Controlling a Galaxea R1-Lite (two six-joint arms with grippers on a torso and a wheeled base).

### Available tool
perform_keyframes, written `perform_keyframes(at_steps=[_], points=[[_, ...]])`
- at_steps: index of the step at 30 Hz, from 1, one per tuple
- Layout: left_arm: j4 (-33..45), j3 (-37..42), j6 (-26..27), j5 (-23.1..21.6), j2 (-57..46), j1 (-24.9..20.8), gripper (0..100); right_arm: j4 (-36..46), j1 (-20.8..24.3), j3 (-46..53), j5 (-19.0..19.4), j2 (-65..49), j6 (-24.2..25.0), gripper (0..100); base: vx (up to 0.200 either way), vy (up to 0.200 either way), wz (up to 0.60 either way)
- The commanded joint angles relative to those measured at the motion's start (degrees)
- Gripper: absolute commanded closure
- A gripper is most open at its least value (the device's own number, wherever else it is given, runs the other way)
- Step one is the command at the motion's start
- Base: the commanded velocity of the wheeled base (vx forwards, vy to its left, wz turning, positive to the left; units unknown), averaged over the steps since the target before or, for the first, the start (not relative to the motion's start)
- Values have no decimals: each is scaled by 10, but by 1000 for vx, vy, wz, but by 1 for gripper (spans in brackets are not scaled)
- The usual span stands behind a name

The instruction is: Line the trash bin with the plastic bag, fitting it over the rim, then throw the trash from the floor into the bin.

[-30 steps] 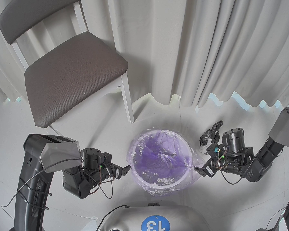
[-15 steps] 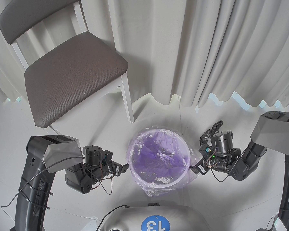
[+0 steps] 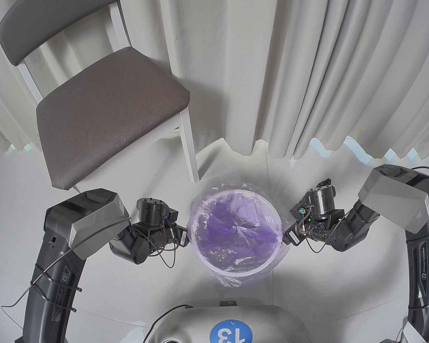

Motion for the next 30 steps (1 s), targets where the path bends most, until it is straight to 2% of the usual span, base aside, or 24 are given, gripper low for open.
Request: perform_keyframes(at_steps=[1,7,10,12,15,18,19,21,22,23,27,28,30], points=[[76,-91,18,0,21,-2,0,53,-14,-90,2,60,-2,0,0,0,0],[163,-159,31,17,40,5,0,151,-17,-151,6,75,-2,0,0,0,0],[180,-153,60,42,33,22,0,164,-17,-154,6,74,-3,0,0,0,0],[183,-138,69,42,25,27,0,165,-18,-149,6,71,-8,0,0,0,0],[175,-39,98,38,-25,42,0,161,-29,-115,7,42,-18,0,0,0,0],[139,35,114,30,-53,51,0,157,-36,-74,7,4,-24,0,0,0,0],[139,35,114,30,-53,51,0,157,-36,-74,7,4,-24,0,0,0,0],[47,108,105,25,-82,53,0,139,-41,-25,10,-47,-23,0,0,0,0],[47,108,105,25,-82,53,0,139,-41,-25,10,-47,-23,0,0,0,0],[-10,158,101,24,-106,55,0,115,-47,12,12,-81,-22,0,0,0,0],[-57,225,102,17,-139,50,0,75,-54,68,12,-128,-20,0,0,0,0],[-80,267,108,-4,-155,45,0,54,-58,105,13,-159,-20,0,0,0,0],[-100,299,120,-34,-158,42,0,43,-61,135,13,-183,-21,0,0,0,0]])
